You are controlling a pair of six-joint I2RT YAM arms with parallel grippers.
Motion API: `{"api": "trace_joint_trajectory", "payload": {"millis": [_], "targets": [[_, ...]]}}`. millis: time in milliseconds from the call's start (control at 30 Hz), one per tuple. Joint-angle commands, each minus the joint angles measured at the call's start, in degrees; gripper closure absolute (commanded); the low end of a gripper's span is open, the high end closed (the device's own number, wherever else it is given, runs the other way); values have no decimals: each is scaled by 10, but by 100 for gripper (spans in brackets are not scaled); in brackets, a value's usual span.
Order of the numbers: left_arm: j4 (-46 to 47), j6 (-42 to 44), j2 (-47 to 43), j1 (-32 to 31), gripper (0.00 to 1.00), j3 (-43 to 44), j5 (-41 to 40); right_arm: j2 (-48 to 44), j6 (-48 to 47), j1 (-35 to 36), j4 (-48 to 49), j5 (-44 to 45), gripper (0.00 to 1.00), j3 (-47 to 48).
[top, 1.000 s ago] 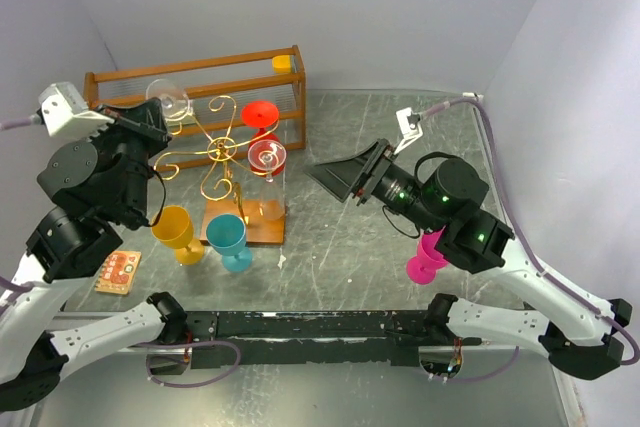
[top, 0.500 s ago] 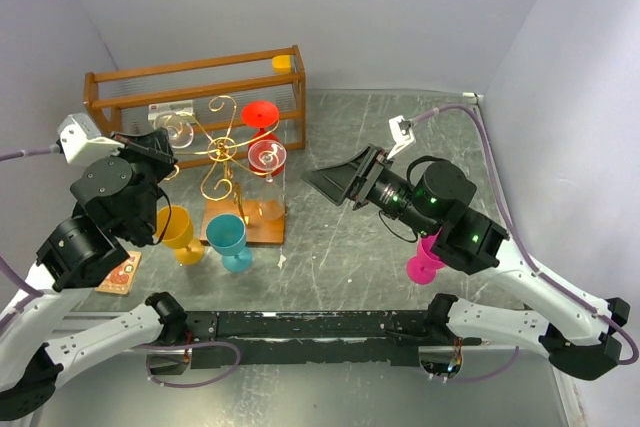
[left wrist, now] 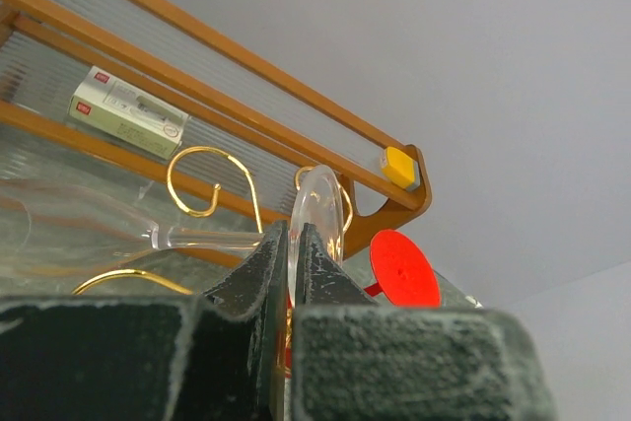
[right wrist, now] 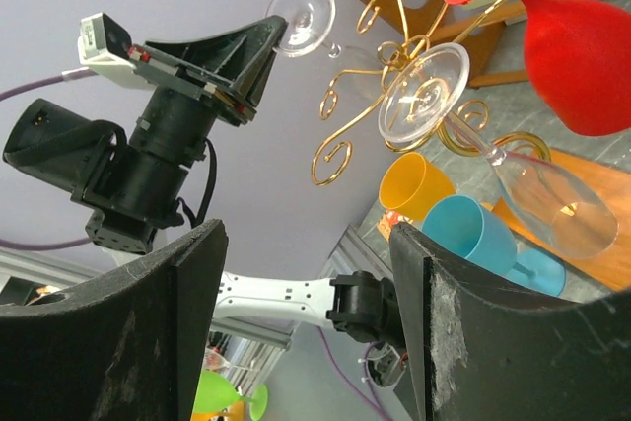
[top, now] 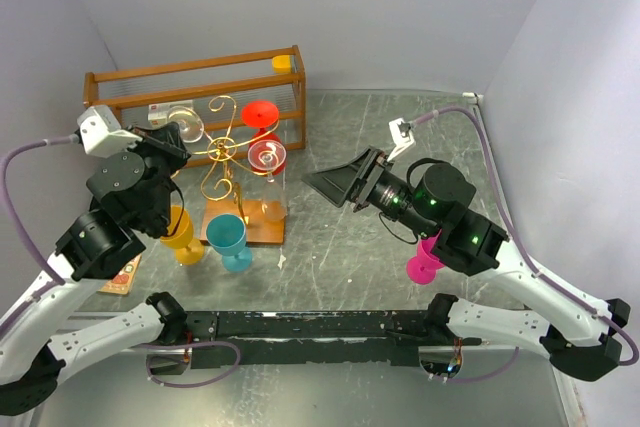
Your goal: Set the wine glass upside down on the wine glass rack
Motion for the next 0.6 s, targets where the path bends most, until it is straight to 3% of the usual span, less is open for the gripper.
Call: {"api": "trace_joint_trajectory", "payload": {"millis": [0,367,567], "targets": [[69,52,12,-1,93,14,8,-10,2,0,15,0,33,-12],[82,-26,36,5,93,-15,60,-2,2,0,22,-8,34,-13],[83,-47,56,49,93,-6,117,-12,11,1,24,-6,34,-23]]}}
